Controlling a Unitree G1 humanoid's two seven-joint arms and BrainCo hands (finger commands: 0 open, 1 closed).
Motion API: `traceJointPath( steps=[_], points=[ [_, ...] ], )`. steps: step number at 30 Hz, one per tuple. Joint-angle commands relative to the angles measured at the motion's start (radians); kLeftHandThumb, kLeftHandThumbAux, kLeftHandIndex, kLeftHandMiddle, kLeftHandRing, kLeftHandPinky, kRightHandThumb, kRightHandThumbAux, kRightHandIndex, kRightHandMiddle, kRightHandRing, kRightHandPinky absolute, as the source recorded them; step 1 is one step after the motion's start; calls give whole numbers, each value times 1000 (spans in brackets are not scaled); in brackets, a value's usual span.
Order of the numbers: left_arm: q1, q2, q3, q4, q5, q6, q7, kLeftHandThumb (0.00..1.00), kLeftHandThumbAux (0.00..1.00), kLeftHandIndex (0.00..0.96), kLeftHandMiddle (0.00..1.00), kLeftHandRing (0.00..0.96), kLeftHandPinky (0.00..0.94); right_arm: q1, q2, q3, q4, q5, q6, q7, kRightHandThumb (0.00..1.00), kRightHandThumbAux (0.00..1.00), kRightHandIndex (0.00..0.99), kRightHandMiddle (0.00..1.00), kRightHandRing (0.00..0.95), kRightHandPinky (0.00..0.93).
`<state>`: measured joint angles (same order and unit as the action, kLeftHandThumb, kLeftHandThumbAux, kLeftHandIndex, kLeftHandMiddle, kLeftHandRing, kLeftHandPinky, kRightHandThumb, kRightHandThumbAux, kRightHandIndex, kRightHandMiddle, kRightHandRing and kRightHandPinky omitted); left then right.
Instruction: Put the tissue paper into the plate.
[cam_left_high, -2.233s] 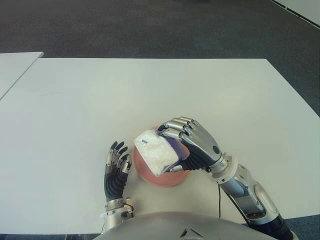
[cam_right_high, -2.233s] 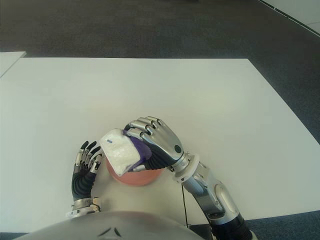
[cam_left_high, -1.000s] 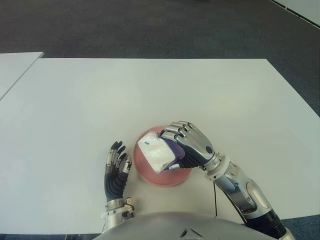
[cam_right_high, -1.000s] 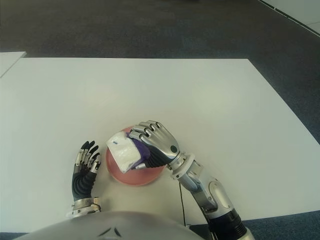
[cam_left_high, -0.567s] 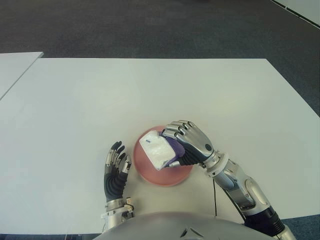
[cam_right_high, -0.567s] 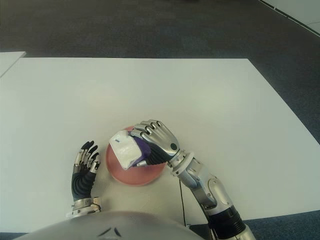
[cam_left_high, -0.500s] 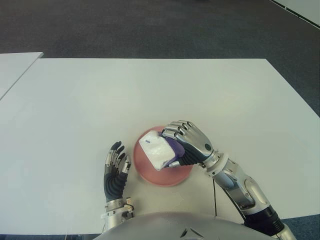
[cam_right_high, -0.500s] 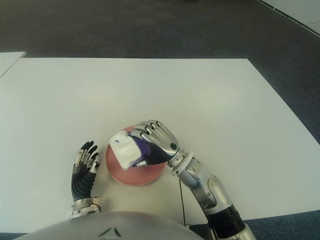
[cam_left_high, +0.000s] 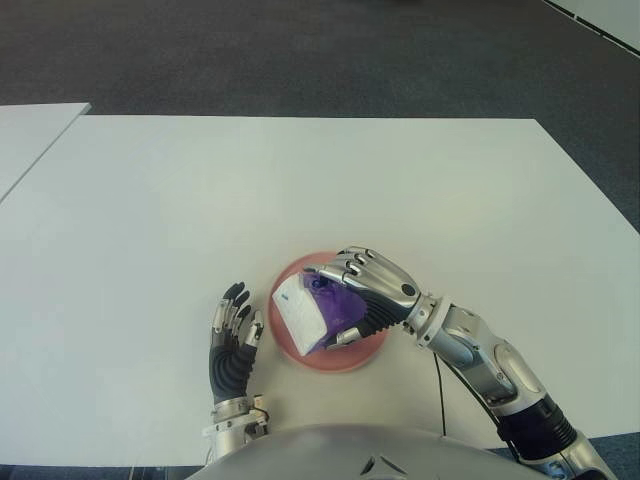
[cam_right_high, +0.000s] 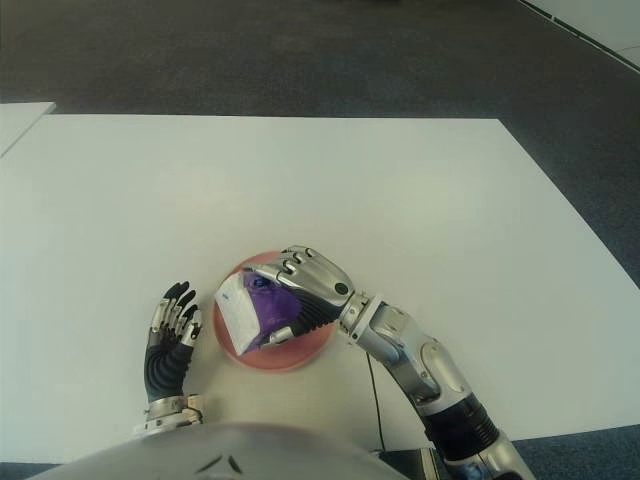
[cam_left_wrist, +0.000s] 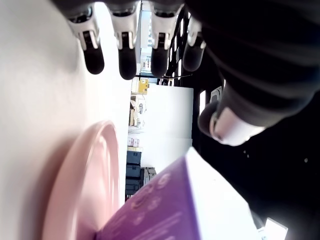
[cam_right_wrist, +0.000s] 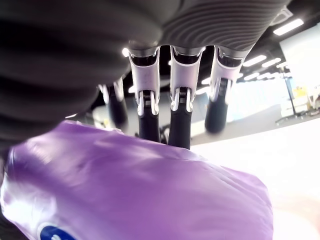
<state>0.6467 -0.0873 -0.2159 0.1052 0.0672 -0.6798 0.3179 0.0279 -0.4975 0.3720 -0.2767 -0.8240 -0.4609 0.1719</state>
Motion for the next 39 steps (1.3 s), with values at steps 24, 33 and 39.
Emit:
traceJointPath(
  steps=[24,33,39],
  points=[
    [6,-63,-10,28,13,58,14,196,609,137,144,160,185,20,-54,-2,53,-92,-29,-124,185,265,0,0,0,0],
    [5,-66,-9,27,16,59,21,193,605,143,140,154,170,24,-58,-6,49,-89,-34,-122,181,265,0,0,0,0],
    [5,-66,-8,26,16,63,21,193,606,140,139,155,185,21,-62,-19,37,-71,-24,-100,173,278,0,0,0,0]
  ],
)
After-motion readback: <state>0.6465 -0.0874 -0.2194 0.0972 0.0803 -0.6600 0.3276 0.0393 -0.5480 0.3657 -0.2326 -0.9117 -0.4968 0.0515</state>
